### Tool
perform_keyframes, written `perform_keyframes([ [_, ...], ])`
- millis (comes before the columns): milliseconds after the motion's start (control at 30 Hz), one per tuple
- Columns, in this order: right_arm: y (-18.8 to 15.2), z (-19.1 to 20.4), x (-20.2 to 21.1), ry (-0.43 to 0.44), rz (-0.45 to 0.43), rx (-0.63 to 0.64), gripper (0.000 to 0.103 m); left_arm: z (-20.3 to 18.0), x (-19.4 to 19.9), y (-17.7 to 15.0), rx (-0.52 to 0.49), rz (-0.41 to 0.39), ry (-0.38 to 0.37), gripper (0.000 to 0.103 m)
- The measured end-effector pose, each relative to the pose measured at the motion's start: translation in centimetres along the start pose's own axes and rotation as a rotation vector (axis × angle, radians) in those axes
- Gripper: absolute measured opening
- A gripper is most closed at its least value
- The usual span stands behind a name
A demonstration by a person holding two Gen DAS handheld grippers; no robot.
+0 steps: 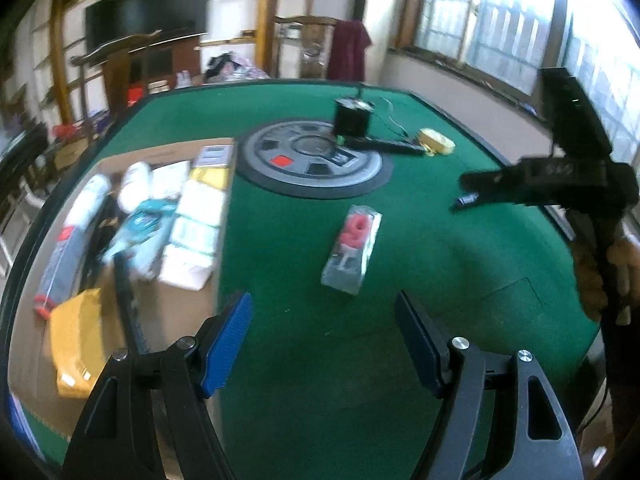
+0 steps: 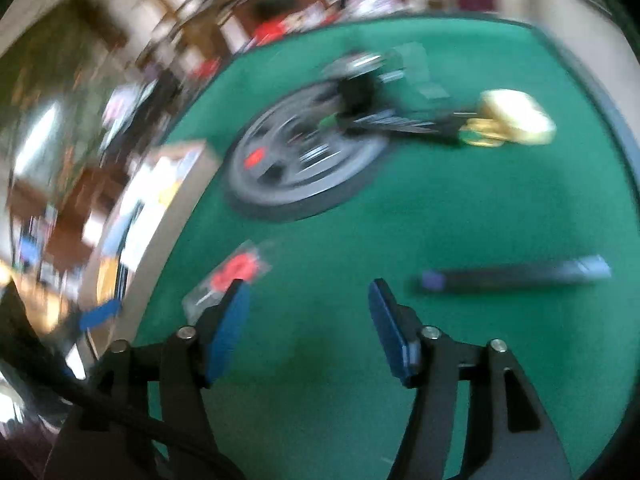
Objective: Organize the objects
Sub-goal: 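Grasp the candle package with the left gripper while the right grasps the second black marker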
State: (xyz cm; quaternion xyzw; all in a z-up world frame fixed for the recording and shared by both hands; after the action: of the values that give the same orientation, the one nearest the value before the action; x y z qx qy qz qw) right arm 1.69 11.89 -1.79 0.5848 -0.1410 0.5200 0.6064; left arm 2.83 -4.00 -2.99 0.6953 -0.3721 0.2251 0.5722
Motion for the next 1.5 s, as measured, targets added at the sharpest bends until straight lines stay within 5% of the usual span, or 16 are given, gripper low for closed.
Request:
perform_keyframes([
  [333, -2.4, -9.9, 2.2, -0.063, -0.074, -0.420, 0.069, -3.3, -7.6, 1.2, -0.145, 0.081, 0.125, 0.068],
  [433, -1.4, -11.0, 2.0, -0.111, -0.081, -0.462, 0.069, -3.6, -8.6, 1.3, -0.106, 0.102, 0.098, 0.066],
  [467, -1.0, -11.2, 1.9, -0.128, -0.077, -0.465, 0.069, -3.6, -8.6, 1.3, -0.077, 0.113, 0.070, 0.062],
  [500, -0.5, -11.4, 1.6, -0.147, -0.071, -0.464, 0.069, -3.6, -8.3, 1.4, -0.066, 0.103, 0.061, 0.035],
  [533, 0.3, -11.5, 1.1, -0.176, -0.062, -0.455, 0.069, -3.5, -8.1, 1.3, -0.072, 0.099, 0.061, 0.023],
  [833, 3.1, -11.4, -2.1, -0.433, 0.014, -0.250, 0.069, -3.4, -7.3, 0.5, -0.056, 0.091, 0.033, 0.023],
  [1000, 3.0, -11.2, -2.4, -0.544, 0.064, -0.162, 0.058, -3.2, -7.2, 0.8, -0.028, 0.091, 0.007, 0.023],
  [1100, 2.6, -11.3, -1.6, -0.557, 0.049, -0.164, 0.034, -3.1, -7.2, 0.9, -0.022, 0.090, 0.006, 0.023],
  [1267, 2.3, -10.9, -1.4, -0.543, 0.036, -0.163, 0.015, -2.8, -7.1, 1.0, 0.007, 0.092, -0.011, 0.023],
  [1500, 1.0, -8.8, -1.0, -0.379, -0.026, -0.215, 0.012, -1.3, -5.2, 0.9, 0.099, 0.073, -0.049, 0.023],
])
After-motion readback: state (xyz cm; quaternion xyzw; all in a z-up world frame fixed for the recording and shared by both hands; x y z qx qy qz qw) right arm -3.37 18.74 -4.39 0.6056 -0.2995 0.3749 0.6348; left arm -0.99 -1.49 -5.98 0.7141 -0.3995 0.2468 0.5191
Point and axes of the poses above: each gripper's, at about its wrist camera, not at the fingertips, and x roughly against the way its jaws point, z to its left, y to its top, the point moved 10 cm from there along -x, roughly the way its jaws point, and after that the axes turned 13 degrees about x, right-handed, at the moved point
